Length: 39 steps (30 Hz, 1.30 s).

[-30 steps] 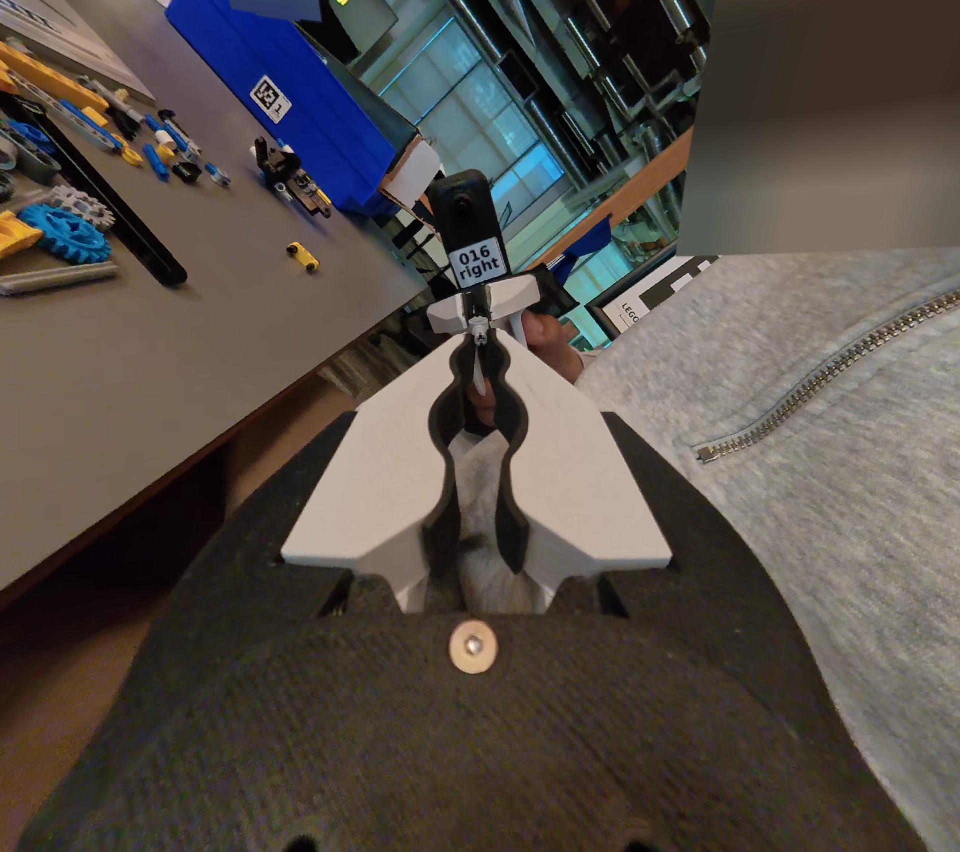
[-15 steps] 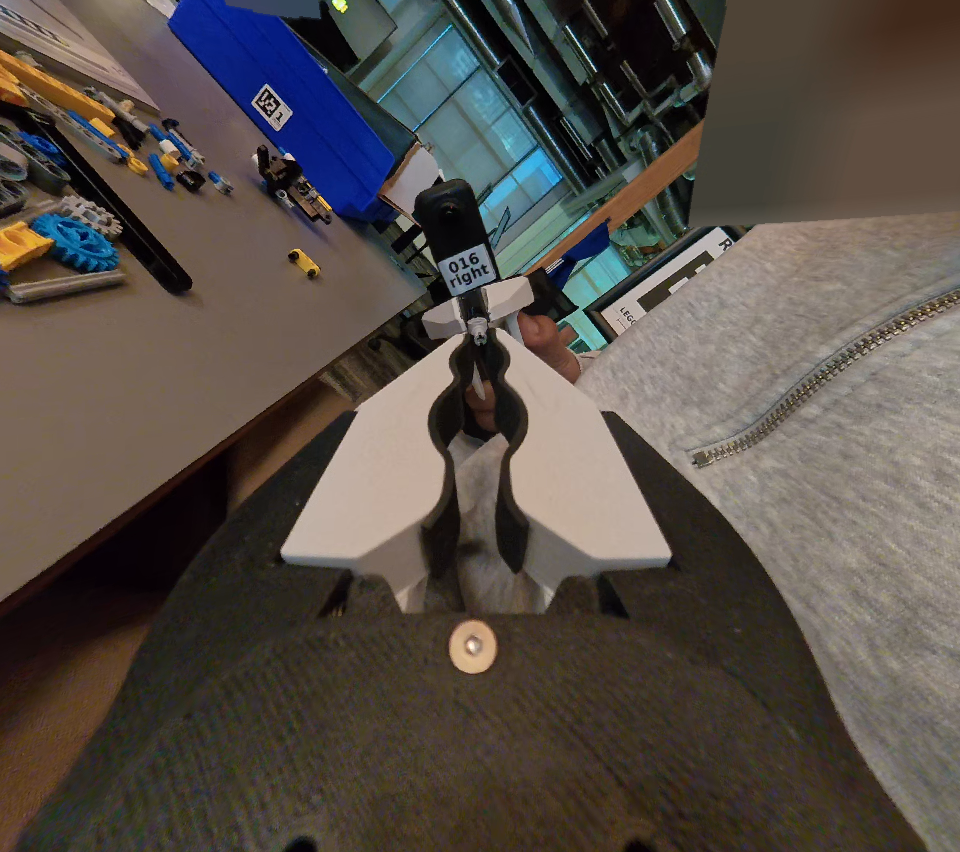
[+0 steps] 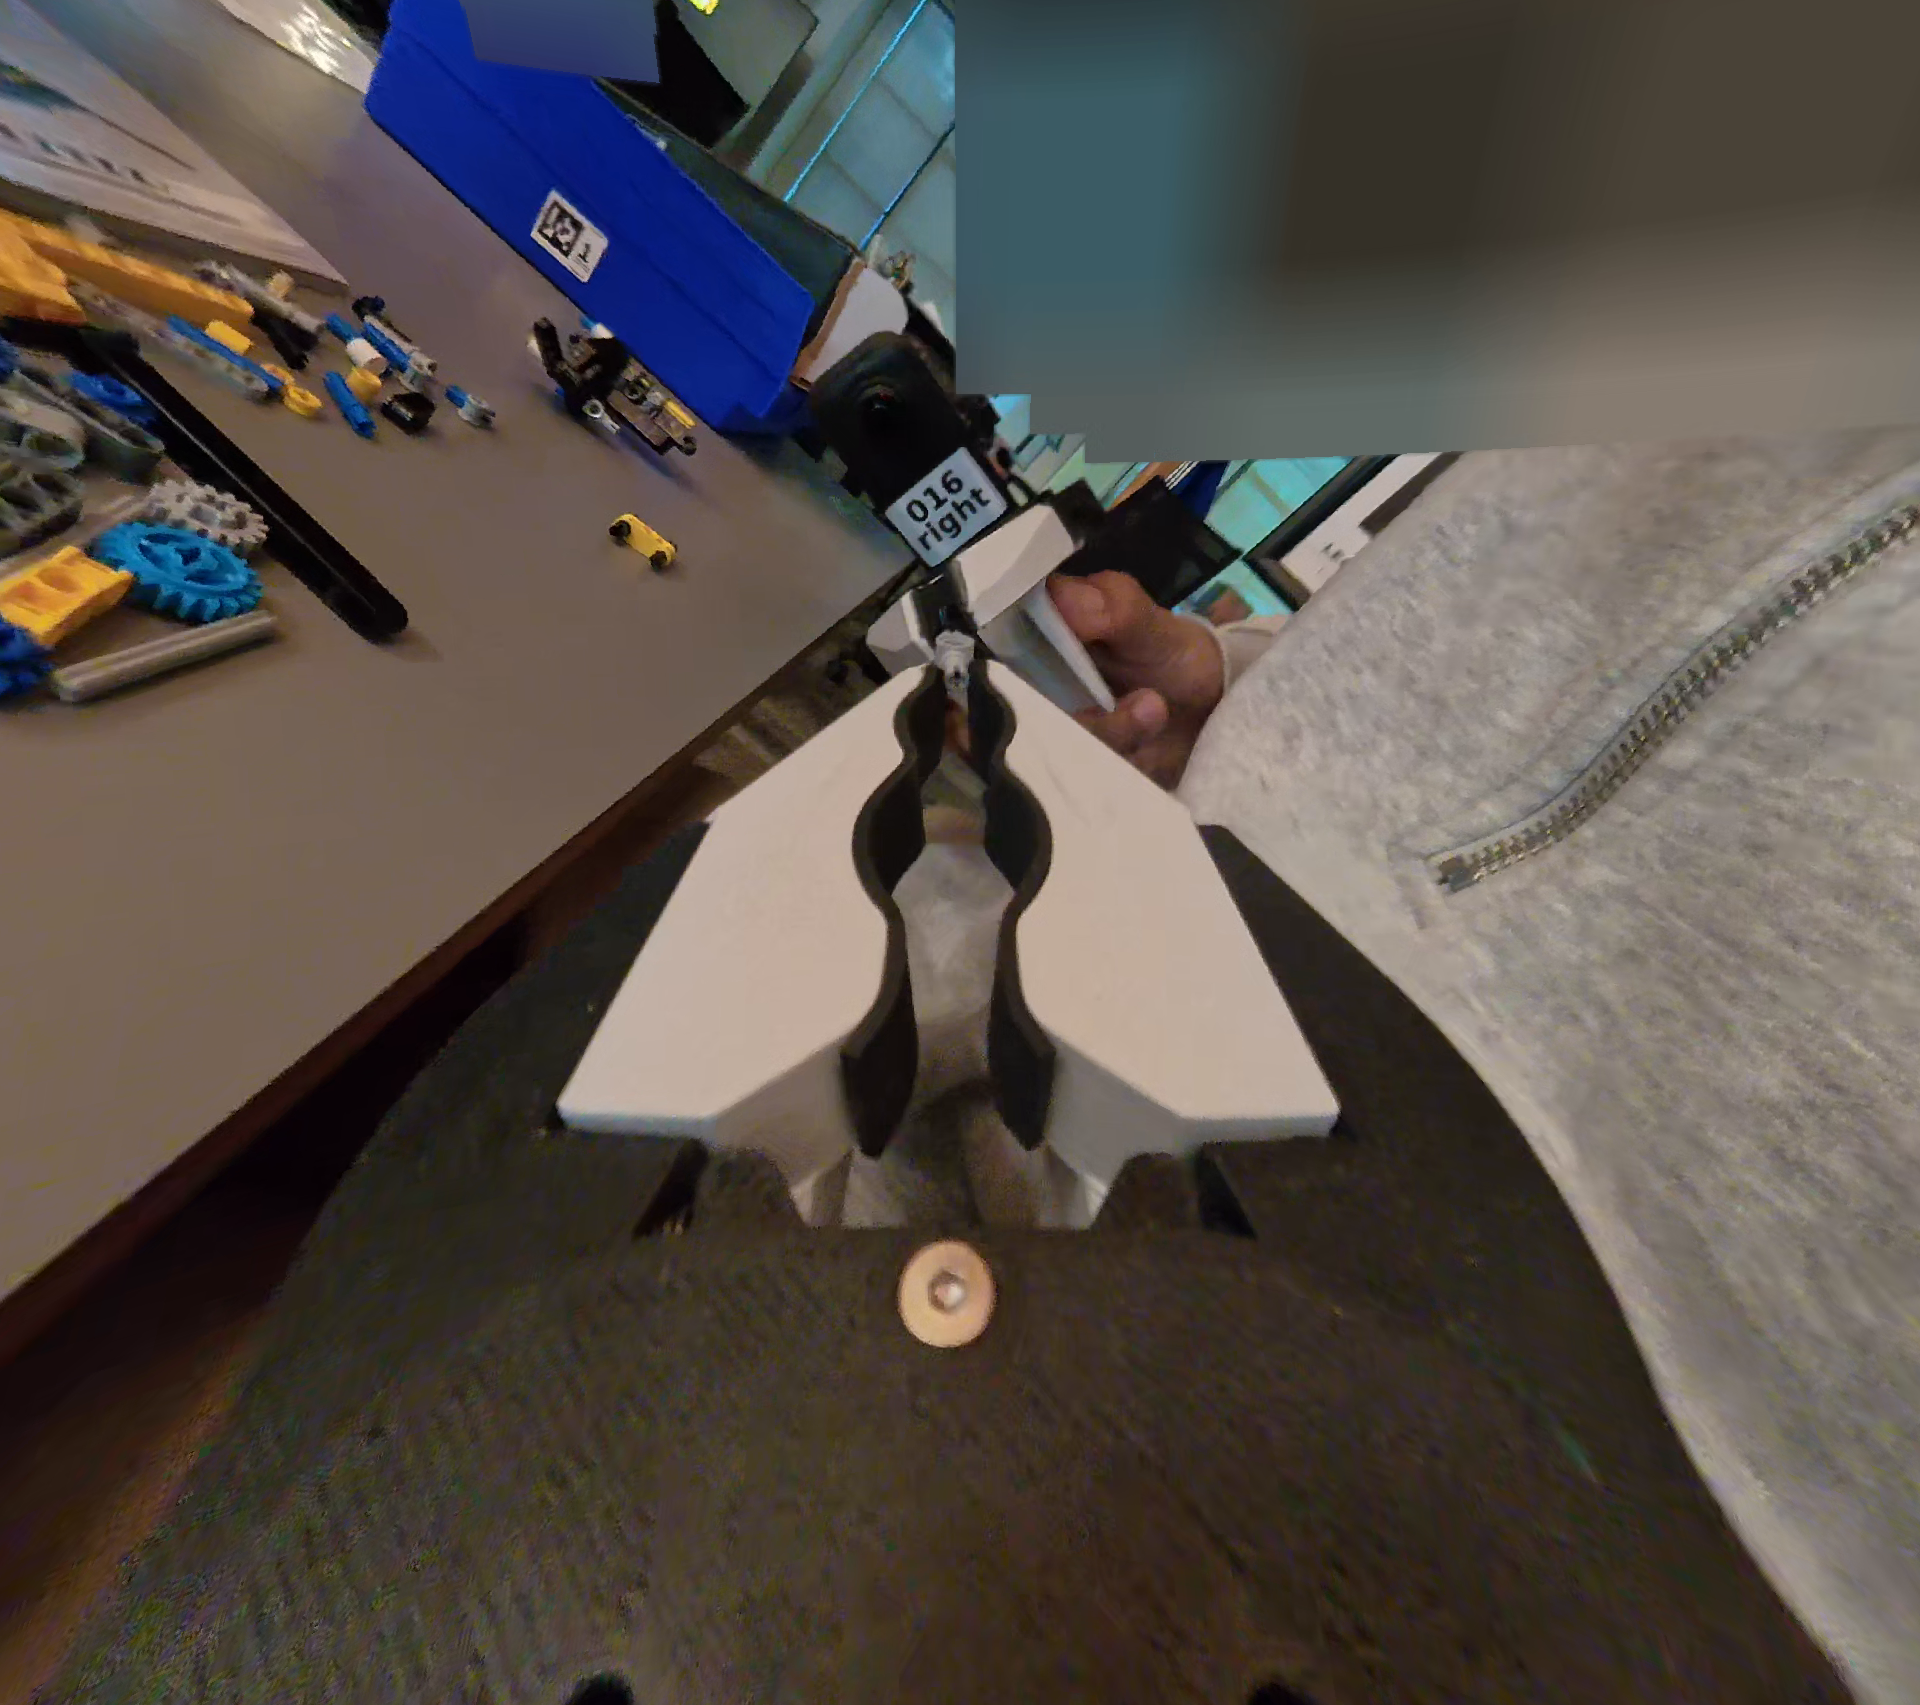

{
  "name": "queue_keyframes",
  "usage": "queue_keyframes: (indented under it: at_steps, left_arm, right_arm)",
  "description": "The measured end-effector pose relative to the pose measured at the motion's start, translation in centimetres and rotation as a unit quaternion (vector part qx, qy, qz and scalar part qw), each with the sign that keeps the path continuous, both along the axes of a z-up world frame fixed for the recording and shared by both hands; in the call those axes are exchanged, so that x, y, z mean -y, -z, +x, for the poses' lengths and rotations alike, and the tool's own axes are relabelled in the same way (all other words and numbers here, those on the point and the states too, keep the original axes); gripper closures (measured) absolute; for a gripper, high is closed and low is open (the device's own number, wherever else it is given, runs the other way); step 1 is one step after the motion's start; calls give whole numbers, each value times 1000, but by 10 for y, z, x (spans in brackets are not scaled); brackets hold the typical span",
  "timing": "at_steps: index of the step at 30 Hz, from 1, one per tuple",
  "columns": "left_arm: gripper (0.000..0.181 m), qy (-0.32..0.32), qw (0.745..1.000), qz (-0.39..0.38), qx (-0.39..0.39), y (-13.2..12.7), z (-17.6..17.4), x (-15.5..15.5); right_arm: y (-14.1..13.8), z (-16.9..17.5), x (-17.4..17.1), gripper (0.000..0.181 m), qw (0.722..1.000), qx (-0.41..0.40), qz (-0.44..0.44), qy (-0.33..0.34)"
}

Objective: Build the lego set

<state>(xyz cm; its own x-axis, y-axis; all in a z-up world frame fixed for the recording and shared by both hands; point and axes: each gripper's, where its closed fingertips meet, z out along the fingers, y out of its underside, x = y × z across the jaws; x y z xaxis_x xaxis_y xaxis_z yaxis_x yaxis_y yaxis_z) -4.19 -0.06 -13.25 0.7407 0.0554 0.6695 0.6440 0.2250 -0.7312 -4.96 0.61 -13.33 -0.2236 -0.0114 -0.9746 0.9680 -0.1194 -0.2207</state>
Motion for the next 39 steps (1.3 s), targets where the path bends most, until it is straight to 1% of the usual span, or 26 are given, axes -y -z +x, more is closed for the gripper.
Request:
queue_keyframes:
  at_steps: [3,7,9,17,21,26,29,31,32,33,34,35,39]
  left_arm:
    - [179,-12,998,-37,-55,0,2,-2]
    - [179,-33,987,-88,-128,3,5,-6]
    - [179,-39,983,-102,-149,4,7,-7]
    - [179,-43,983,-94,-151,4,18,-11]
    - [179,-39,982,-102,-154,6,26,-14]
    - [179,-40,980,-106,-164,6,30,-16]
    - [179,-44,979,-107,-169,5,32,-17]
    - [179,-44,979,-103,-168,4,33,-17]
    - [181,-39,980,-105,-166,4,34,-19]
    - [181,-30,976,-123,-176,8,37,-24]
    - [181,-40,974,-125,-183,7,35,-23]
    - [181,-38,977,-117,-172,7,35,-22]
    - [181,-39,979,-109,-169,6,35,-19]
  right_arm:
    - [1,2,-2,177,999,38,4,-7]
    - [5,3,-5,177,996,85,12,-13]
    - [6,5,-6,177,995,94,16,-12]
    - [7,16,-10,177,989,143,-17,11]
    - [9,25,-13,177,988,155,-17,20]
    - [10,30,-15,177,983,177,-34,33]
    - [11,33,-16,177,983,178,-30,34]
    - [15,37,-14,177,984,177,-15,26]
    - [19,47,-7,177,985,174,2,-1]
    - [12,58,4,176,986,164,-12,-35]
    - [11,59,7,176,987,155,-5,-39]
    - [11,57,6,176,988,148,2,-37]
    - [10,52,4,176,989,147,-2,-28]
